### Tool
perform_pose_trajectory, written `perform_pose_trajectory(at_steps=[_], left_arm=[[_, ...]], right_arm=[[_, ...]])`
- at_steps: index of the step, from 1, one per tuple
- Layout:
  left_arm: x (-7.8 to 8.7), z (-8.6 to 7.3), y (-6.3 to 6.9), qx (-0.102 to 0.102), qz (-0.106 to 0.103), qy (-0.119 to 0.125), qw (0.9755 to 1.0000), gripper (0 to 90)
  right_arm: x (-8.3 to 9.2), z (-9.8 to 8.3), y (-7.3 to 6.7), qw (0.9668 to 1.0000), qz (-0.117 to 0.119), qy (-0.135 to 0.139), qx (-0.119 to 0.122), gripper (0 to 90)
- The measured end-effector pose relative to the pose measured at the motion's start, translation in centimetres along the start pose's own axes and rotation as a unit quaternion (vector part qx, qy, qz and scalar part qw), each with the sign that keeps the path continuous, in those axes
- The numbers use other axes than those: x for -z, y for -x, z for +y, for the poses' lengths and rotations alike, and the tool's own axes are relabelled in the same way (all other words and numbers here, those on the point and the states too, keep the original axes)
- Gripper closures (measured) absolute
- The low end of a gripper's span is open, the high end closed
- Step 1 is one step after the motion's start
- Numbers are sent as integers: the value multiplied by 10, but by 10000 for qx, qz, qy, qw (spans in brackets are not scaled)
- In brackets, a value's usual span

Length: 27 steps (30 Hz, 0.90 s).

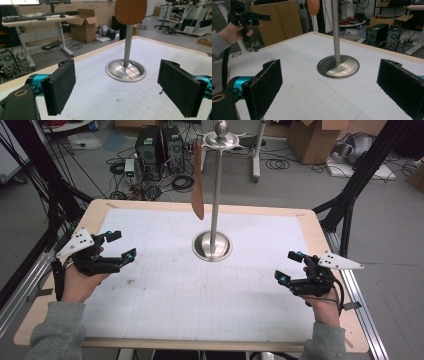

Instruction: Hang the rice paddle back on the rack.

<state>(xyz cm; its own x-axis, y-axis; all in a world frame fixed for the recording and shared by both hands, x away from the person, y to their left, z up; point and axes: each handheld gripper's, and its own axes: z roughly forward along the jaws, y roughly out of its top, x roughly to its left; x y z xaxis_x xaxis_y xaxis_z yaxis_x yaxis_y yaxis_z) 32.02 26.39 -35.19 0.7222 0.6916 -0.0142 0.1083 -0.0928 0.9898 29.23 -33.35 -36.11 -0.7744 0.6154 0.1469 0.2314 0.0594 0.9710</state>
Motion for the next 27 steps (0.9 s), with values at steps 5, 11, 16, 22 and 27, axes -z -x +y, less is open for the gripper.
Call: perform_pose_trajectory(at_steps=[5, 11, 16, 22, 27], left_arm=[[8, -4, 0, 52, 101, 43, 9999, 155], [21, -12, -1, 100, 243, 60, 9996, 155], [31, -18, 1, 107, 361, 46, 9993, 155], [39, -24, 4, 114, 480, 10, 9988, 154], [45, -31, 7, 119, 528, -27, 9985, 154]], right_arm=[[0, 0, 0, 10000, -11, -8, -7, 50], [-1, 0, -1, 10000, 4, -32, 8, 50], [-3, 0, -2, 10000, 25, -50, -8, 50], [-5, -1, -2, 10000, 20, -65, 4, 50], [-6, -1, -2, 10000, -7, -55, -11, 50]])
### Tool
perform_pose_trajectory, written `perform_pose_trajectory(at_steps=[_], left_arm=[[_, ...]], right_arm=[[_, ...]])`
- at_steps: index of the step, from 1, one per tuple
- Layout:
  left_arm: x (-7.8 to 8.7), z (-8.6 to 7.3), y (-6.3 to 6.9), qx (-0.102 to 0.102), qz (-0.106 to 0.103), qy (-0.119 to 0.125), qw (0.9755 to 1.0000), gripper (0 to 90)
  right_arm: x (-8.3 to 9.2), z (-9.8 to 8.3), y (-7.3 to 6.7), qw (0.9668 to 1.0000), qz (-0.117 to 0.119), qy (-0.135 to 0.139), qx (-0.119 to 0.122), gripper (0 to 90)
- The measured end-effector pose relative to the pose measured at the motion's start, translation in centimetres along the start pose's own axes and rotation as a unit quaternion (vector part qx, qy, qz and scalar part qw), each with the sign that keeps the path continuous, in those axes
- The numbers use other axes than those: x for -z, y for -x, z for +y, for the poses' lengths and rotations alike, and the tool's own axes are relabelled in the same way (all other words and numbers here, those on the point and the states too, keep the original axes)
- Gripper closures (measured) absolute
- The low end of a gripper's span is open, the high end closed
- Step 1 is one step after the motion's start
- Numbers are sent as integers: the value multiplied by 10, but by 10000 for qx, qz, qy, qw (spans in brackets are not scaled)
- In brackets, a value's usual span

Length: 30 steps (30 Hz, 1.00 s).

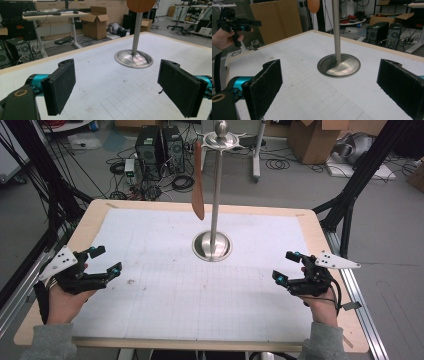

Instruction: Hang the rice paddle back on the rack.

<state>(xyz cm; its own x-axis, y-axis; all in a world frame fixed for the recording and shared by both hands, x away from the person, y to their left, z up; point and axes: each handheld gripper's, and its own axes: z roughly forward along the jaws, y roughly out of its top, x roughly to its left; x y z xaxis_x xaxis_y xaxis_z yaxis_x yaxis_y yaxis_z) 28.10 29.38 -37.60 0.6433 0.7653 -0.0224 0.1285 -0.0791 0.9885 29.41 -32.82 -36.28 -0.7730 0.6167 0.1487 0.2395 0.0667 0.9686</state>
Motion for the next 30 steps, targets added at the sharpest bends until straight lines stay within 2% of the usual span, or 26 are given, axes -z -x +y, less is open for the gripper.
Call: perform_pose_trajectory(at_steps=[9, 15, 26, 30], left_arm=[[12, -11, 1, 104, 208, 39, 9997, 154], [20, -11, 0, 80, 393, 44, 9992, 154], [22, -15, 1, 175, 685, -75, 9975, 154], [23, -14, 1, 186, 882, -127, 9958, 154]], right_arm=[[-4, 0, -3, 10000, -1, -47, 1, 50], [-4, 0, -4, 10000, -83, -12, 39, 50], [5, -3, -1, 9987, -485, 116, 39, 50], [8, -6, 1, 9978, -647, 146, 4, 50]])
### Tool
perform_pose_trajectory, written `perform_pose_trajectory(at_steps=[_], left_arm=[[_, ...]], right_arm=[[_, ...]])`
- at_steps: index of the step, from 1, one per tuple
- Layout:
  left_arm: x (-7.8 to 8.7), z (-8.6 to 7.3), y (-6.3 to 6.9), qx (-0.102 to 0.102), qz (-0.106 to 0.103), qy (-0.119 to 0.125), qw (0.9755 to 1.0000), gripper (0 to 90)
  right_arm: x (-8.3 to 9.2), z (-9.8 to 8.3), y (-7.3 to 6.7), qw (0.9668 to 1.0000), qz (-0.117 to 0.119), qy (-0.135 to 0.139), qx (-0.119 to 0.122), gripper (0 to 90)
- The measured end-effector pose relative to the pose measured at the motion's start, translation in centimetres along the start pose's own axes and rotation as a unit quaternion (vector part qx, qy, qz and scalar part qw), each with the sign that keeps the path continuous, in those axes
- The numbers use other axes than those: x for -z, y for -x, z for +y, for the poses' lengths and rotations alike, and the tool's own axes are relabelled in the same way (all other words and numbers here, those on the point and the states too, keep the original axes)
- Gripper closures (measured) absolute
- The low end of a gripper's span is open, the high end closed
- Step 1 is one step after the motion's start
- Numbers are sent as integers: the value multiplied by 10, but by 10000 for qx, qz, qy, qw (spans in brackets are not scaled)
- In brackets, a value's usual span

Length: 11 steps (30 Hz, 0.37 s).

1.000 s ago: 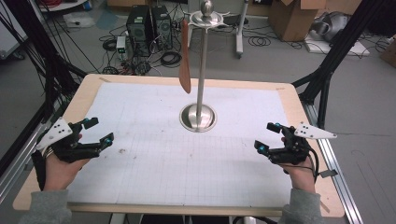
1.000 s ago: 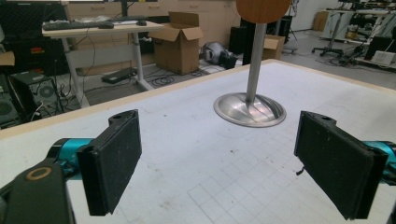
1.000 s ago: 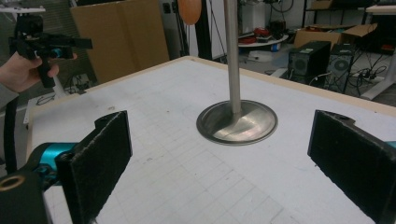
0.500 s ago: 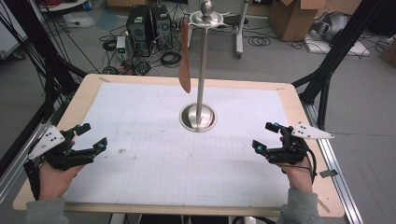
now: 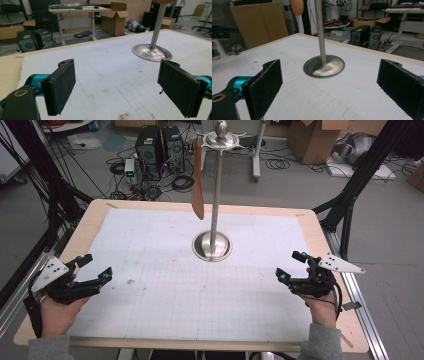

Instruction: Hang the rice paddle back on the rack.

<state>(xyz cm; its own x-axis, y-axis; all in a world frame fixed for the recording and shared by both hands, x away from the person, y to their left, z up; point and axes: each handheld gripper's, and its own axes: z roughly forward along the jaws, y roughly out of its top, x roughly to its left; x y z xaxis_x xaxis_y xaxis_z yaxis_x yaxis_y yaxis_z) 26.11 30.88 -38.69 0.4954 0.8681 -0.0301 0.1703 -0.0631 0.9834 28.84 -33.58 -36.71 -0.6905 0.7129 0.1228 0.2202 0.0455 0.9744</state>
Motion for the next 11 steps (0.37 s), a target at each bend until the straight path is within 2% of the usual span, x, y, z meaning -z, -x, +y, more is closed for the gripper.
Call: perform_pose_trajectory(at_steps=[3, 5, 11], left_arm=[[2, 0, -2, 6, 171, -23, 9999, 154], [4, -1, -5, 72, 215, -10, 9997, 154], [5, -2, -9, 176, 282, 12, 9994, 154]], right_arm=[[4, -3, 4, 9999, -160, -3, -21, 50], [7, -5, 7, 9996, -266, -4, -63, 50], [7, -9, 10, 9995, -300, -50, -127, 50]])
